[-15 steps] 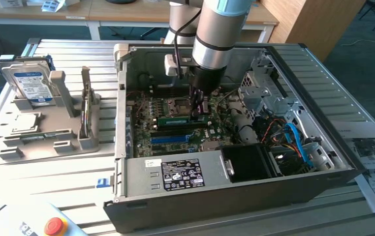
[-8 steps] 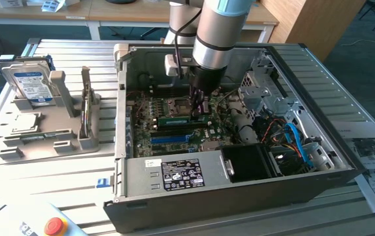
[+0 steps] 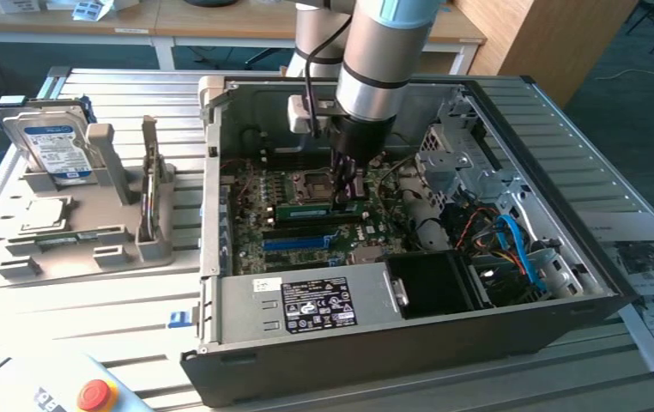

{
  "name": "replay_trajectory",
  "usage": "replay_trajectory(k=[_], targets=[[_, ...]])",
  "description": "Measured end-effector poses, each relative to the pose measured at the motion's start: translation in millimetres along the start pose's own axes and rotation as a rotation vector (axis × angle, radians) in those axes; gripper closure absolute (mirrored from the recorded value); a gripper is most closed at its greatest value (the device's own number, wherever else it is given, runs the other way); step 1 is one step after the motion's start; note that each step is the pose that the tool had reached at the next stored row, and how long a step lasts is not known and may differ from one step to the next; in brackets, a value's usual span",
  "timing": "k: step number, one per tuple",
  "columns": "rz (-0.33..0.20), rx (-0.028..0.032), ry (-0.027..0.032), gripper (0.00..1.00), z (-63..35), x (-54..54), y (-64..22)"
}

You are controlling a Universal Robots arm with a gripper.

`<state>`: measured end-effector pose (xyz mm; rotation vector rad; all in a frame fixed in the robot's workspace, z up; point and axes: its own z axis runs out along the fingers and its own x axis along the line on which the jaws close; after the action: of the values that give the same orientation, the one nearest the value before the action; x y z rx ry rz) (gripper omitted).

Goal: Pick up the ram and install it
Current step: 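Insert the ram into the slot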

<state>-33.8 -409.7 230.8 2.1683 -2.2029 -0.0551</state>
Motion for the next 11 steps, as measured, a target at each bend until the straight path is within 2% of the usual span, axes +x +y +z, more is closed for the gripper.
replay_trajectory(k=[11], targets=[[0.0,0.0,0.0,0.88,1.9,0.0,-0.1]])
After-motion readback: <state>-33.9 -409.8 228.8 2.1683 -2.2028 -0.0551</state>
